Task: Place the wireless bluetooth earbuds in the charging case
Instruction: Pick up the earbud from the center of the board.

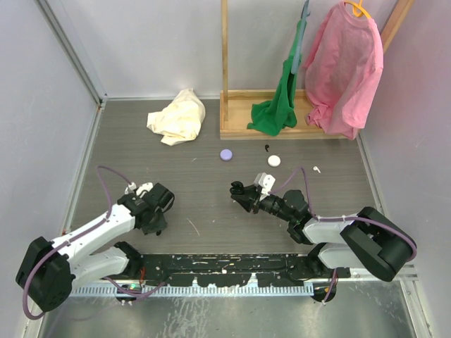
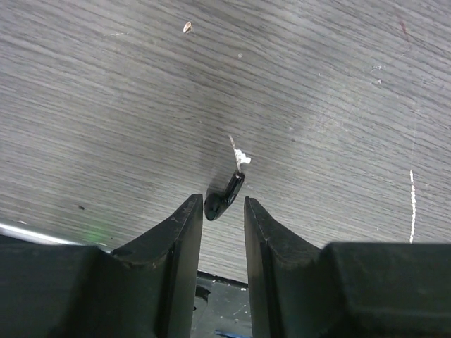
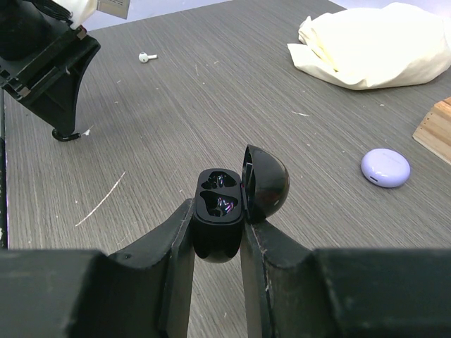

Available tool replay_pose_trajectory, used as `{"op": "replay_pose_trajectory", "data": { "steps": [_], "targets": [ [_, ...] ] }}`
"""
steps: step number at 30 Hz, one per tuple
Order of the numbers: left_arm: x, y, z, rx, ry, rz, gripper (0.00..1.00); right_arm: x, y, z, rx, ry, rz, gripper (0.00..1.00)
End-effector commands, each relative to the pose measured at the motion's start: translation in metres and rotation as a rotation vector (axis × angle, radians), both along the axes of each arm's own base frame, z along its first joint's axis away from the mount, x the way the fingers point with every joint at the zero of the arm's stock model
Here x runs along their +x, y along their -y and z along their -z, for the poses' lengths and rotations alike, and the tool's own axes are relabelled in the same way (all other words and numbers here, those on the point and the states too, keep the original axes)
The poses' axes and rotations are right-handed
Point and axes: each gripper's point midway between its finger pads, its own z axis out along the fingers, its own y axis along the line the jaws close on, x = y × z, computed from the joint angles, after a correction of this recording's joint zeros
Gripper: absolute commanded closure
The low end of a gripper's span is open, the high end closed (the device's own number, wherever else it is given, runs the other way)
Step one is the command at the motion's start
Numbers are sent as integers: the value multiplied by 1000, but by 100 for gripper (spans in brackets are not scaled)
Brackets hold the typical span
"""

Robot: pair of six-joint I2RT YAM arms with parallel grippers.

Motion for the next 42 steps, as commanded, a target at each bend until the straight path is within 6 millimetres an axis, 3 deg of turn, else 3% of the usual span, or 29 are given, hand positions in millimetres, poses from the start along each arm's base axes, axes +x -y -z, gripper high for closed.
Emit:
{"op": "replay_pose_trajectory", "data": {
  "steps": [1,13,23,27,33,42],
  "targets": [
    [12,5,0,-11,33,7,69,4,0,-20,55,57,15,99],
    [5,2,6,8,-7,11,72,4,-1,-21,57,55,12,99],
    [13,27,10,-51,-60,98,76,4,0,-23,60,59,15,99],
    [17,39,13,-89,-71,129,82,4,0,-23,60,61,16,99],
    [35,73,12,-175,-82,244,89,5,1,-23,60,62,23,99],
    [64,153,-2,-173,-64,659,87,11,8,-21,41,73,72,99]
  ]
}}
